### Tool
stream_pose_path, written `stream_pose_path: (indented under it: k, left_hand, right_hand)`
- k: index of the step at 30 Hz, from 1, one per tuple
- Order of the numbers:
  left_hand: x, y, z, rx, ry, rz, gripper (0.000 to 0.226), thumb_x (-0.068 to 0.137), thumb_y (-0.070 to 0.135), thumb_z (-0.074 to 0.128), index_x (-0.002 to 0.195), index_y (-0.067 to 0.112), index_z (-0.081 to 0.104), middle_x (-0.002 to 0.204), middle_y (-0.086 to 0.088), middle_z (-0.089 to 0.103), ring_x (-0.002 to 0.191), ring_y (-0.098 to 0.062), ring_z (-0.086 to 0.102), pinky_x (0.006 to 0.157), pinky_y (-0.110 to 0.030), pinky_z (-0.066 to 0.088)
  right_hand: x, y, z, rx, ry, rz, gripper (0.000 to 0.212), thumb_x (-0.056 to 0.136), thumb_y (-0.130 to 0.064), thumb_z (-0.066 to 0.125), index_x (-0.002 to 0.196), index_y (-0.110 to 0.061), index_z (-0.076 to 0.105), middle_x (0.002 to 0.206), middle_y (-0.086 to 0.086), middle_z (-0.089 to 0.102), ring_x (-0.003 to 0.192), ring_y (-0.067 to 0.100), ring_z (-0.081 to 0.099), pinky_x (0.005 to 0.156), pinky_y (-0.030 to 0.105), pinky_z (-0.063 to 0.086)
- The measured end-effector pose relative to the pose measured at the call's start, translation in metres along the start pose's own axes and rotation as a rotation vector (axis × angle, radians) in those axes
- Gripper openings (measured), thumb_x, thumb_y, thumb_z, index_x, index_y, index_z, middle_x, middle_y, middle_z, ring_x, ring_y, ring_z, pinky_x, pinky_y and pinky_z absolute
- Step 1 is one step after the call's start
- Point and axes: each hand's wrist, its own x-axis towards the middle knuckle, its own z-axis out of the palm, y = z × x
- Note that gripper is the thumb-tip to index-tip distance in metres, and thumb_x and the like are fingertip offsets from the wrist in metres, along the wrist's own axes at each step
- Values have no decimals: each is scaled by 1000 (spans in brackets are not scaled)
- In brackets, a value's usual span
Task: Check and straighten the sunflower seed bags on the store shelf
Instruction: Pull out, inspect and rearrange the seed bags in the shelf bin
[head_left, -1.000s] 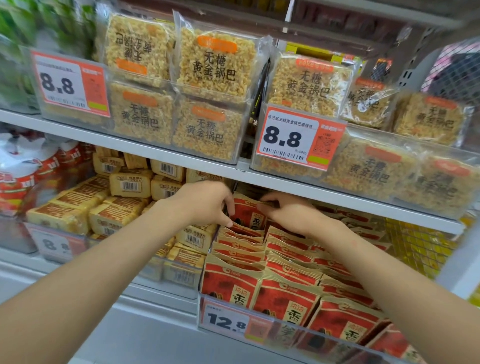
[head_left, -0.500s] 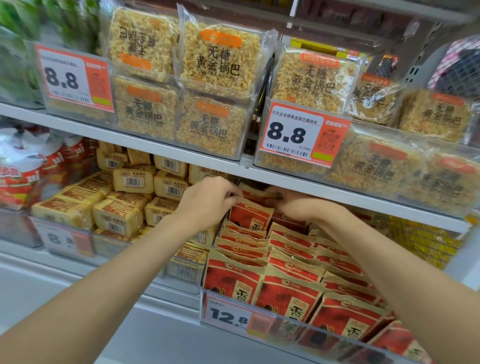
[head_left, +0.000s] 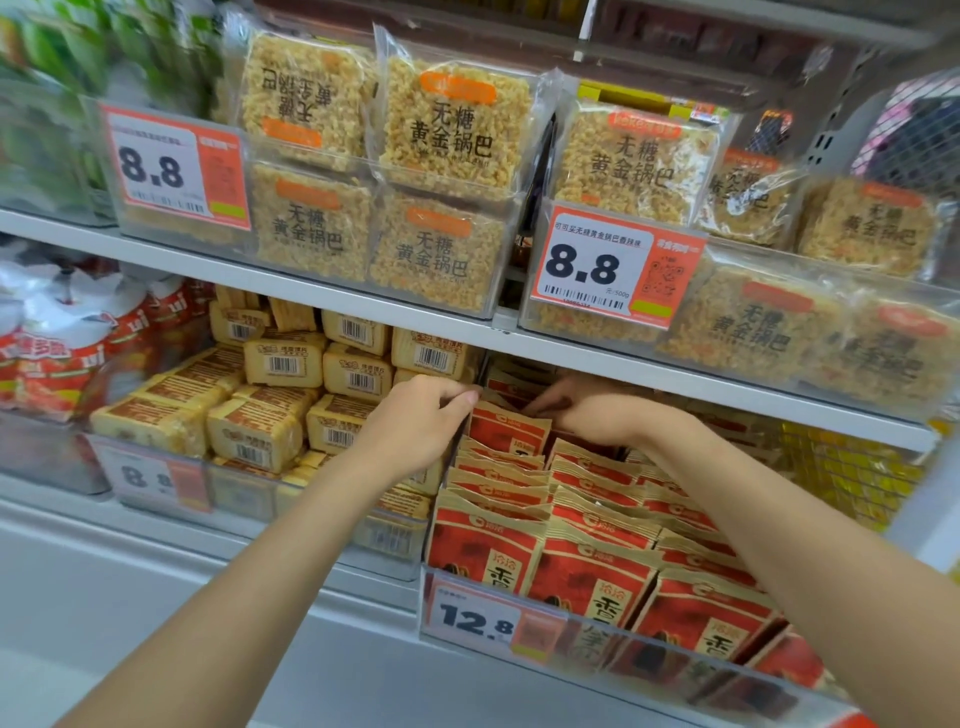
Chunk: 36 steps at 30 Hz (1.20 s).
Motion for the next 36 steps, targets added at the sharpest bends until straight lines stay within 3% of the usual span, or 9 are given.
stream_pose_path:
  k: [4,8,10,12,16,22,28,32,36]
  left_hand:
    - [4,2,6,-1,-50,-26,43,103,47,37,99,21,71,101,1,72,96,-19,65,90,-41,51]
    - [10,3,8,12,-92,-69,60,101,57,24,106,19,70,95,-2,69,97,-23,63,91,-39,48]
    - [12,1,5,25,-91,-71,61,102,56,23,90,16,68,86,-1,67,90,-23,62,88,-37,48]
    - [11,-1,3,24,-90,-72,60,104,53,25,65,18,52,69,0,58,73,-20,58,75,-34,43]
    - [12,-1,4,41,-99,-37,57,104,52,27,61,19,44,67,1,54,70,-20,54,69,-33,38]
    - [12,-1,12,-35,-136,-56,46,102,43,43,69,17,63,68,3,64,72,-19,61,66,-31,45]
    - [10,-2,7,-77,-170,-61,34,98,32,50,126,23,67,131,4,62,117,-15,55,93,-27,39]
    - [9,0,4,-61,-206,-59,33,100,29,49,127,24,66,138,3,58,128,-16,50,101,-28,36]
    - [7,3,-1,-48,-225,-78,32,102,28,49,127,21,66,130,-2,64,121,-19,56,100,-31,41]
  right_hand:
    - [-2,-7,1,-73,-12,17,33,96,-13,51,117,-28,71,111,-4,72,91,14,65,79,29,55]
    - [-6,-5,-5,29,-62,106,50,91,4,38,119,-26,68,52,-12,64,49,3,53,51,16,39]
    - [-8,-3,-5,83,-40,120,47,94,2,36,118,-24,67,44,-7,56,37,0,47,45,12,34]
    - [-10,-5,-1,128,28,113,43,97,-2,37,116,-24,68,57,1,62,45,0,52,50,12,37]
    - [-13,-14,9,133,132,84,37,99,-7,41,113,-23,71,119,2,68,99,12,60,87,22,46]
    - [-20,-20,6,29,10,101,34,98,-10,45,110,-27,72,110,-7,66,91,6,56,69,11,41]
    - [-3,-16,16,20,382,68,35,103,-20,43,133,-28,57,119,3,65,79,16,61,64,23,44]
    - [16,-17,17,-162,288,161,50,99,-28,54,147,-22,41,147,6,48,123,27,54,98,34,47]
    - [23,-20,21,-240,258,203,37,96,-27,59,132,-17,60,133,6,60,115,26,58,97,36,48]
